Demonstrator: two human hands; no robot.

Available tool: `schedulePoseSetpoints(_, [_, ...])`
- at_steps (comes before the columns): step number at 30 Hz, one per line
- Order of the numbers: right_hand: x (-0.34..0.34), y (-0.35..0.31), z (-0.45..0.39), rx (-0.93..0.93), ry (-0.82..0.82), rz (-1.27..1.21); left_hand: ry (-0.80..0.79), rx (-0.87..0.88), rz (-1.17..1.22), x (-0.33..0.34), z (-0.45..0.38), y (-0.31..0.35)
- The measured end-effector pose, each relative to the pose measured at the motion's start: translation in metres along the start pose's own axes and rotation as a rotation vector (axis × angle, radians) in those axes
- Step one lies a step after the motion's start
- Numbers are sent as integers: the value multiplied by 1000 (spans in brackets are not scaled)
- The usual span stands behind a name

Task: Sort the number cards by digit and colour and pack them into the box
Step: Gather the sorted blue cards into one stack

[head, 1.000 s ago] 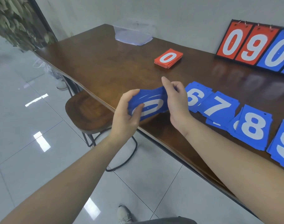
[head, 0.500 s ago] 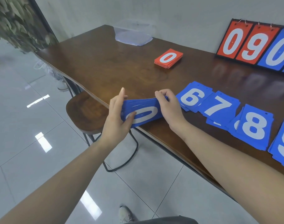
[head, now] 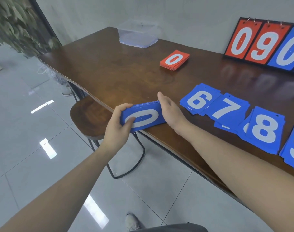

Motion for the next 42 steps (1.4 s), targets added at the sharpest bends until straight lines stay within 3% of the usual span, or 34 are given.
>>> schedulePoseSetpoints(2, [-13, -4, -2, -25, -3, 74, 45, -81, 63, 0, -1, -3])
schedulePoseSetpoints(6, [-75, -6, -26, -238, 225, 439, 100, -350, 301, 13, 3, -14])
schedulePoseSetpoints(9, [-122, 14, -53, -233, 283, 681, 111, -483, 482, 25, 8, -13])
schedulePoseSetpoints(14, [-161, 47, -75, -54, 181, 1004, 165, -625, 641, 37, 21, -13])
schedulePoseSetpoints(20, [-101, 29, -51, -259, 53, 1235, 266, -838, 740, 49, 50, -25])
schedulePoseSetpoints(25, [-63, 19, -24, -435, -31, 1217, 301, -827, 708, 54, 67, -20])
schedulePoseSetpoints(30, [-53, 22, 2, -531, -62, 967, 268, -854, 637, 63, 84, -16])
schedulePoseSetpoints(34, [-87, 25, 6, -462, -61, 776, 272, -856, 627, 71, 93, -9])
schedulePoseSetpoints(38, [-152, 25, -7, -460, 122, 880, 279, -856, 679, 72, 100, -2])
schedulePoseSetpoints(42, [-210, 60, -24, -148, 138, 1034, 271, -868, 807, 75, 107, 5])
Point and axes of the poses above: each hand's wrist, its own z-axis away from the middle knuckle, its own x-axis out of the palm, y = z × x, the point moved 8 cm from there along -z, towards the middle knuckle, and after that the axes turned 8 degrees about y, right-handed, at the moved point
